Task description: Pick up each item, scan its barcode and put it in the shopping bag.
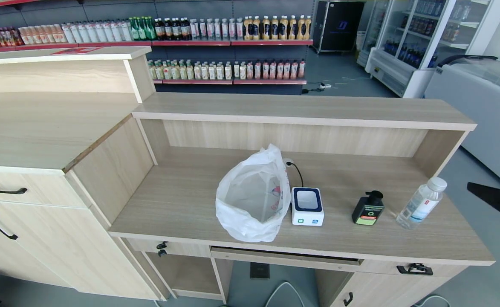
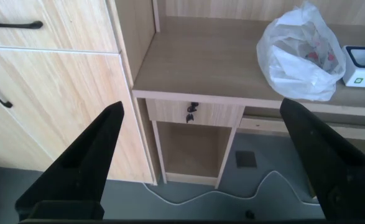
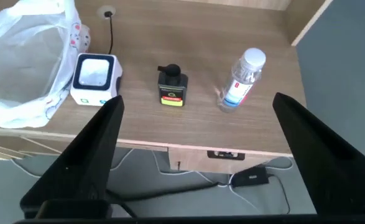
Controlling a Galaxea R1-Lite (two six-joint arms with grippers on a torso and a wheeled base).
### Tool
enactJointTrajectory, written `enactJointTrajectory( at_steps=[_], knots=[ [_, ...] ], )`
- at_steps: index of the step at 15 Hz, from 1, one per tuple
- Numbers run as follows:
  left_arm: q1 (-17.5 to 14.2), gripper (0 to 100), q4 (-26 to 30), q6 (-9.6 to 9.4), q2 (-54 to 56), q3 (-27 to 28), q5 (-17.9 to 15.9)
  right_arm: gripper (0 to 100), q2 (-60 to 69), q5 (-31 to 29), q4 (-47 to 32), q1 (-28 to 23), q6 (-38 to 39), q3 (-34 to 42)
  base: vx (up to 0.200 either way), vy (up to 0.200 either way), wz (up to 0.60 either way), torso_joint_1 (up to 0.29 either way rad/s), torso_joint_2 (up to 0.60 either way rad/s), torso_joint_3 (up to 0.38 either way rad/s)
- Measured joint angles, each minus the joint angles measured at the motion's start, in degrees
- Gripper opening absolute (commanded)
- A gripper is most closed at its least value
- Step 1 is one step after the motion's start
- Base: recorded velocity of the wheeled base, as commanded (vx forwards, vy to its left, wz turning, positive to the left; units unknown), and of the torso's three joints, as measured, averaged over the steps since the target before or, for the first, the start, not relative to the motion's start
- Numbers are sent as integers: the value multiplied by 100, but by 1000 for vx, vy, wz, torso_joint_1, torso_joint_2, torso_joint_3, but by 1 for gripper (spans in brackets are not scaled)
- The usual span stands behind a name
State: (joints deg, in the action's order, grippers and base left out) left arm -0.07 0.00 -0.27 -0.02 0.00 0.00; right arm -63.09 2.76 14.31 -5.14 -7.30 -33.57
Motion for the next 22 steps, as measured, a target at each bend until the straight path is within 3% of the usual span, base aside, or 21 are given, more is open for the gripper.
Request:
enactJointTrajectory(
  at_steps=[4, 6, 11, 19, 22],
  knots=[
    [-2, 100, 0, 2, 0, 0, 0, 100, -1869, 1167, 1579, -380, -969, -118, 0, 0, 0, 0, 0, 0],
    [-2, 100, 0, 2, 0, 0, 0, 100, -2684, 2072, 1831, -984, -2018, -297, 0, 0, 0, 0, 0, 0],
    [2, 100, 0, 0, 0, 0, 0, 100, -3925, 2642, 1985, -1786, -2904, -551, 0, 0, 0, 0, 0, 0],
    [0, 100, 0, 0, 0, 0, 0, 100, -5271, 2828, 2007, -1538, -3452, -1191, 0, 0, 0, 0, 0, 0],
    [-2, 100, 0, 0, 0, 0, 0, 100, -5645, 2916, 2449, -1269, -3449, -1402, 0, 0, 0, 0, 0, 0]
  ],
)
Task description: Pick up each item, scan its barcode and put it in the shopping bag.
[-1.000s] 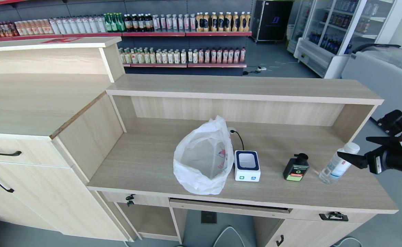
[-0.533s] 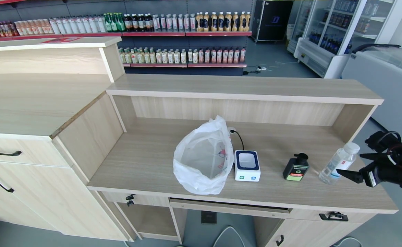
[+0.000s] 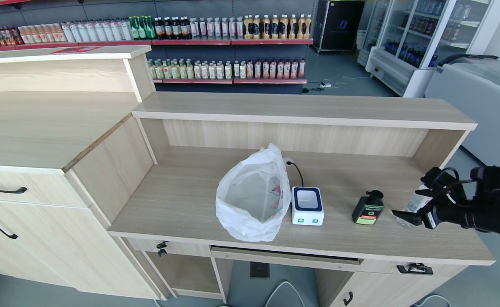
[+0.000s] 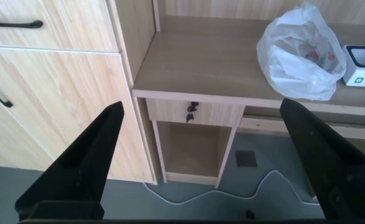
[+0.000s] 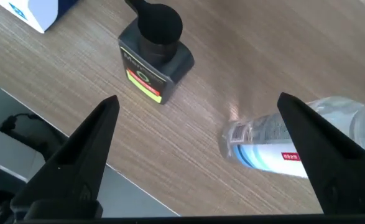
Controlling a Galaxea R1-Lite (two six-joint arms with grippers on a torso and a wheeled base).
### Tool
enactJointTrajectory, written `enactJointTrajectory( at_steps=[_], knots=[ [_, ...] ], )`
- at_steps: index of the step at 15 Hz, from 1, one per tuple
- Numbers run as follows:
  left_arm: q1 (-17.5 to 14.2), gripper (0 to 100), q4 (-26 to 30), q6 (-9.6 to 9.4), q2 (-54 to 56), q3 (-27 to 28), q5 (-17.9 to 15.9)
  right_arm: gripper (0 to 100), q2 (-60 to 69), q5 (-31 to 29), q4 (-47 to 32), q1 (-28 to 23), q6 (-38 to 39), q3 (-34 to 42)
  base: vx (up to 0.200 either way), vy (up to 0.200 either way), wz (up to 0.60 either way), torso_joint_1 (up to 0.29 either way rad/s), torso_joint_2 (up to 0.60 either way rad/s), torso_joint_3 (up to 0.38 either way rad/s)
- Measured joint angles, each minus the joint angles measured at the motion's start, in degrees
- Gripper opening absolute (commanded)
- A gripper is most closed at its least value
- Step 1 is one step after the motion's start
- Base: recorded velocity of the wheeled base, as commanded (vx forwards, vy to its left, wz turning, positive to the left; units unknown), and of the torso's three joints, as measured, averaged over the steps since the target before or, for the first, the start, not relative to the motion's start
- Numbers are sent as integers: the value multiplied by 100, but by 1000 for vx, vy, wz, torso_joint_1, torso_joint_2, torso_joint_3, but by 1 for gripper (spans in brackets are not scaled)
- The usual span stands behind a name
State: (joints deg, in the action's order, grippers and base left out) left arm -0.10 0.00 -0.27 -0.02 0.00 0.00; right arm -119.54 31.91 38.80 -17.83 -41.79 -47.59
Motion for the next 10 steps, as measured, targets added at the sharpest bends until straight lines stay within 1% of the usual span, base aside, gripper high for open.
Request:
enactJointTrajectory(
  at_steps=[4, 10],
  knots=[
    [5, 100, 0, 0, 0, 0, 0, 100, -469, 213, 336, 367, 0, -224, 0, 0, 0, 0, 0, 0],
    [0, 100, 0, 0, 0, 0, 0, 100, -965, 207, 439, 489, 29, -463, 0, 0, 0, 0, 0, 0]
  ],
)
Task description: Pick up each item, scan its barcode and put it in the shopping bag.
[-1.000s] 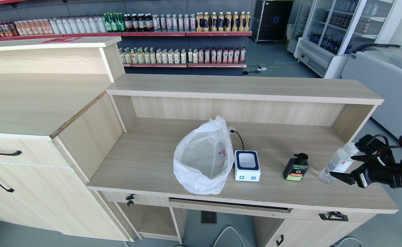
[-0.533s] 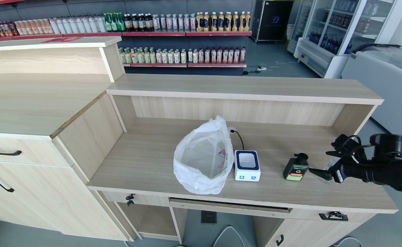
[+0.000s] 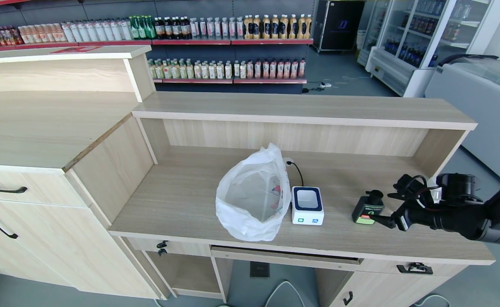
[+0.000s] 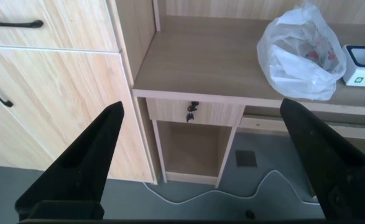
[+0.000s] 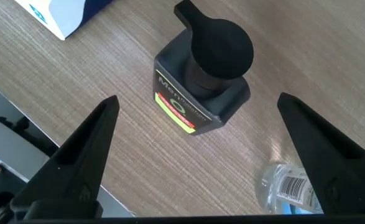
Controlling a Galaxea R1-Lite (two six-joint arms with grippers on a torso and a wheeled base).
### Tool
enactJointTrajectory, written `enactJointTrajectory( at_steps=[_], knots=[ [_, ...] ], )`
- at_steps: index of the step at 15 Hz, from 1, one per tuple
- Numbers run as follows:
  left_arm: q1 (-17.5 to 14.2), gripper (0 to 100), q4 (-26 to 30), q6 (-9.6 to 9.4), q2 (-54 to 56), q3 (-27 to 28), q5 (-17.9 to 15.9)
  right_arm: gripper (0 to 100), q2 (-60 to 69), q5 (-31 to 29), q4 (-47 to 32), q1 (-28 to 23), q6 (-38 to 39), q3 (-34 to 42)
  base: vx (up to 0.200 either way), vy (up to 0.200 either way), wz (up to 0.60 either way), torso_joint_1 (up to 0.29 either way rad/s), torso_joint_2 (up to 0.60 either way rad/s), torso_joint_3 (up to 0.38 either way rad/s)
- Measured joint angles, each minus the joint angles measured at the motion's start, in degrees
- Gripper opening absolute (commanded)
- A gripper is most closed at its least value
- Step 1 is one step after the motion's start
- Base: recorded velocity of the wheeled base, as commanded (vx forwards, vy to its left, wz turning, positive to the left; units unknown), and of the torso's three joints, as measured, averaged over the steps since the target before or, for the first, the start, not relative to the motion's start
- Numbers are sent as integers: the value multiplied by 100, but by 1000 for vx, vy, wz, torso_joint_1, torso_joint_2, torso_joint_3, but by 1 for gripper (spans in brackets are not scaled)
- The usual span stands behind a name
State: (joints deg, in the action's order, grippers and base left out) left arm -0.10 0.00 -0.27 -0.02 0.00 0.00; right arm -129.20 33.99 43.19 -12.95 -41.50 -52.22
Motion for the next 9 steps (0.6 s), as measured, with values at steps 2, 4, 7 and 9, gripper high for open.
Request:
enactJointTrajectory(
  at_steps=[2, 4, 7, 9],
  knots=[
    [0, 100, 0, 0, 0, 0, 0, 100, -138, 6, 5, 66, 6, -172, 0, 0, 0, 0, 0, 0],
    [5, 100, 0, 0, 0, 0, 0, 100, -274, 17, -2, 113, 11, -312, 0, 0, 0, 0, 0, 0],
    [5, 100, 0, 2, 0, 0, 0, 100, -457, 26, -9, 201, 15, -450, 0, 0, 0, 0, 0, 0],
    [2, 100, 0, 0, 0, 0, 0, 100, -586, 41, -9, 280, 22, -618, 0, 0, 0, 0, 0, 0]
  ],
)
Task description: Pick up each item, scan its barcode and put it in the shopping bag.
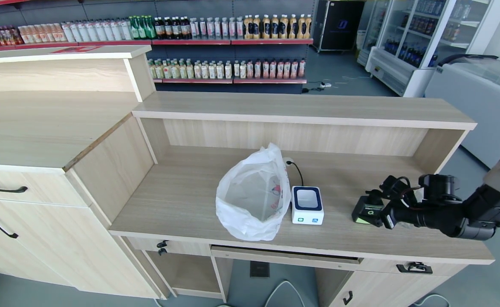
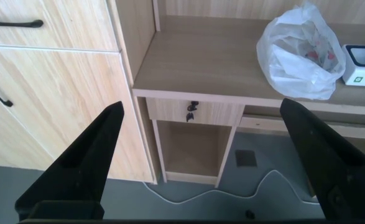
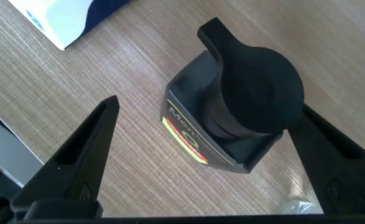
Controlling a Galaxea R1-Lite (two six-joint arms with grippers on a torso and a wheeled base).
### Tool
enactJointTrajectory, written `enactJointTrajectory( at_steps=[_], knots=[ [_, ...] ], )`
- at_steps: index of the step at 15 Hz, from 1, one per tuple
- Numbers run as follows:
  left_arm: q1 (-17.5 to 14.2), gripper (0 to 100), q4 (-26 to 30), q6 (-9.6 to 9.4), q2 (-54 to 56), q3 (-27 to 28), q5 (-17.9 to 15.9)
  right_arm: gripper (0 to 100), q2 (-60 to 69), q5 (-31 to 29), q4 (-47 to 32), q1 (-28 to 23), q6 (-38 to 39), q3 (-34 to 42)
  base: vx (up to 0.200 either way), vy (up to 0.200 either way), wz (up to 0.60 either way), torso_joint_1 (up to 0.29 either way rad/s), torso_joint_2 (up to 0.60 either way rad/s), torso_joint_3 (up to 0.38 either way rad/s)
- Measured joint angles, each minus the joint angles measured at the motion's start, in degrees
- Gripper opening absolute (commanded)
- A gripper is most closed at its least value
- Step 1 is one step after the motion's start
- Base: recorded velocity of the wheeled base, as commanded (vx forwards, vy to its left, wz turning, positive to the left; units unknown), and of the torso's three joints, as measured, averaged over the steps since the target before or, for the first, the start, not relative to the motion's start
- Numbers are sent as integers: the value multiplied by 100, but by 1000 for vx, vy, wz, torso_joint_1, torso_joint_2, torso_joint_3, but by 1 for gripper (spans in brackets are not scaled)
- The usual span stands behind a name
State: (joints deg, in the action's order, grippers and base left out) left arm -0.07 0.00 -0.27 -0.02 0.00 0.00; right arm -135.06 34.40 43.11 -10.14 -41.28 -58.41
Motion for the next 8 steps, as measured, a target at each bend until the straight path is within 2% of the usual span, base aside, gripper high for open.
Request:
enactJointTrajectory(
  at_steps=[7, 8],
  knots=[
    [0, 100, 0, 2, 0, 0, 0, 100, -389, 118, 9, 268, -13, -345, 0, 0, 0, 0, 0, 0],
    [2, 100, 0, 0, 0, 0, 0, 0, -428, 118, 11, 288, -18, -380, 0, 0, 0, 0, 0, 0]
  ],
)
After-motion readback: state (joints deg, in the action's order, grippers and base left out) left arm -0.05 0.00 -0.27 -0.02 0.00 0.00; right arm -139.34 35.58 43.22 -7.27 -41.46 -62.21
